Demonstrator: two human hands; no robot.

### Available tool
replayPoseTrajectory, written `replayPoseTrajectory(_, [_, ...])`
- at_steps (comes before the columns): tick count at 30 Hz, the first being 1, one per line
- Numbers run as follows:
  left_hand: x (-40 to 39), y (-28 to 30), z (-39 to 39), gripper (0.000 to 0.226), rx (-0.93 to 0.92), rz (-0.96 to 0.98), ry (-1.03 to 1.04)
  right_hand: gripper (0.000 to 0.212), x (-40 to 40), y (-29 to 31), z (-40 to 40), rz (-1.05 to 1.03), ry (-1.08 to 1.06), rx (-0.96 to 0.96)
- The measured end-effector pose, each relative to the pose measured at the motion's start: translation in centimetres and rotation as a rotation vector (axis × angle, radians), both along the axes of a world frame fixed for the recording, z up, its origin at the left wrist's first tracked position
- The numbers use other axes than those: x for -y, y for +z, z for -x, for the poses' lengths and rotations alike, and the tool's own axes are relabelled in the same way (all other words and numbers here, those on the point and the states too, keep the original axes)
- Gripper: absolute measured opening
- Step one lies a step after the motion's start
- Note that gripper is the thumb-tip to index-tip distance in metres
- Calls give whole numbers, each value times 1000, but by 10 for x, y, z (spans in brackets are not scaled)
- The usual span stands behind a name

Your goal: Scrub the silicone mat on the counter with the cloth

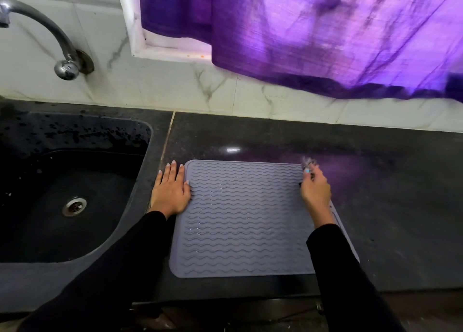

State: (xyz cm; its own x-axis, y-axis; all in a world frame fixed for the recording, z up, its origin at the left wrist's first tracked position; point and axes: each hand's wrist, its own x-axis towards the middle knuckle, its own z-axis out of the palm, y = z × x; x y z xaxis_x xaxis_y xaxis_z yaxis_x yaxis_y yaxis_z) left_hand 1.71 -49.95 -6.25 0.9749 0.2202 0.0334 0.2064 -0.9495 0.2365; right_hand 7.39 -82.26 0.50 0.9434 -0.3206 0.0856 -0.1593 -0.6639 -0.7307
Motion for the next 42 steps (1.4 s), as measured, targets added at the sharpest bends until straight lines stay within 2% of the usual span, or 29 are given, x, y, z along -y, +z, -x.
replayPoseTrajectory(2, [0,0,0,73,3,-1,-2,46,-1,-26,7,247,163,-127])
replayPoseTrajectory(4, [0,-1,-1,73,2,0,-2,55,-6,-47,12,506,213,-160])
replayPoseTrajectory(6, [-1,-2,-1,73,9,-1,0,57,-12,-52,14,544,166,-115])
replayPoseTrajectory(8, [-1,-3,-1,77,25,-1,1,54,-11,-50,11,465,145,-99])
replayPoseTrajectory(11, [-1,-4,-1,88,43,7,-2,44,-1,-49,7,173,126,-65])
replayPoseTrajectory(13, [-1,-3,-1,91,40,11,-4,38,4,-41,4,-198,61,-19])
replayPoseTrajectory(15, [-1,-3,-1,92,33,3,-1,37,10,-21,-4,-720,-123,23])
replayPoseTrajectory(16, [-1,-3,-1,92,30,-5,0,37,15,-11,-9,-918,-245,44])
replayPoseTrajectory(17, [-2,-4,-1,92,30,-11,0,37,21,-3,-13,-998,-355,65])
replayPoseTrajectory(19, [-2,-4,-1,93,36,-16,3,36,27,12,-14,-858,-404,85])
replayPoseTrajectory(22, [-2,-3,0,93,39,9,3,34,19,26,-1,-285,-262,30])
replayPoseTrajectory(25, [-3,-4,-1,92,61,22,4,33,2,7,12,96,-51,-123])
replayPoseTrajectory(29, [-4,-9,-2,89,78,22,7,55,-15,-35,22,523,145,-197])
replayPoseTrajectory(33, [-4,-11,-4,87,83,-1,9,52,-6,-35,7,522,198,-205])
replayPoseTrajectory(35, [-4,-11,-4,87,79,-2,8,43,3,-29,3,422,234,-194])
replayPoseTrajectory(38, [-4,-10,-4,87,83,1,10,33,22,-19,-3,121,243,-198])
replayPoseTrajectory(41, [-5,-10,-3,87,97,24,7,25,42,-1,-10,-393,74,-202])
replayPoseTrajectory(42, [-6,-10,-3,87,108,33,7,23,48,3,-10,-381,0,-191])
